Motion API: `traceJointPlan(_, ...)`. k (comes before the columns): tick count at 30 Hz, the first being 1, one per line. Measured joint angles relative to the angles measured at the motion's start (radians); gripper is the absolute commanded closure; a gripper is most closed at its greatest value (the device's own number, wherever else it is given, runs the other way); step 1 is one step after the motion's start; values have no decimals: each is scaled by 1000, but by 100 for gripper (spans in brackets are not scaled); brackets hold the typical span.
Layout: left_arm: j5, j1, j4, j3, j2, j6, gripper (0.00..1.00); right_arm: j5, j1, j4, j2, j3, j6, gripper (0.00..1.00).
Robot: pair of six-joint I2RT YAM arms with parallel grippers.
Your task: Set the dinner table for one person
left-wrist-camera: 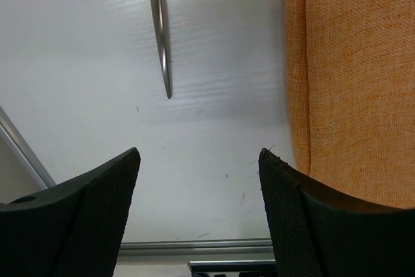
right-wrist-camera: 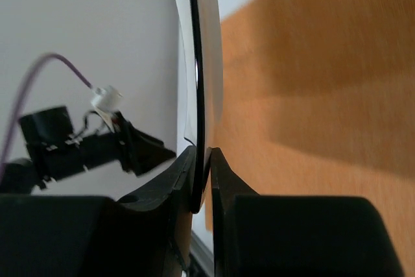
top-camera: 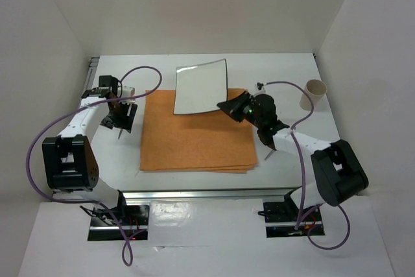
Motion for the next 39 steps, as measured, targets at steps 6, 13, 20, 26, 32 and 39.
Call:
traceJointPlan(6, 9, 14, 2, -8, -56, 1, 19, 19, 93, 0, -109, -277, 110, 100)
traceJointPlan(13, 16, 24, -3, -27, -74, 4, 19, 92, 214, 102, -150, -442, 220, 100)
traceJointPlan(20, 20, 26, -4, -27, -74, 7, 19, 51, 220, 263, -65, -495, 245, 100)
traceJointPlan(26, 21, 27, -4, -27, -75, 8, 19, 22, 218, 412, 74, -495, 266, 100)
traceJointPlan(32, 23, 34, -3, -31, -75, 24, 19, -49, 203, 519, 223, -459, 297, 100)
traceJointPlan(39, 25, 46, 3, -43, -80, 30, 19, -28, 206, 510, 202, -478, 317, 100)
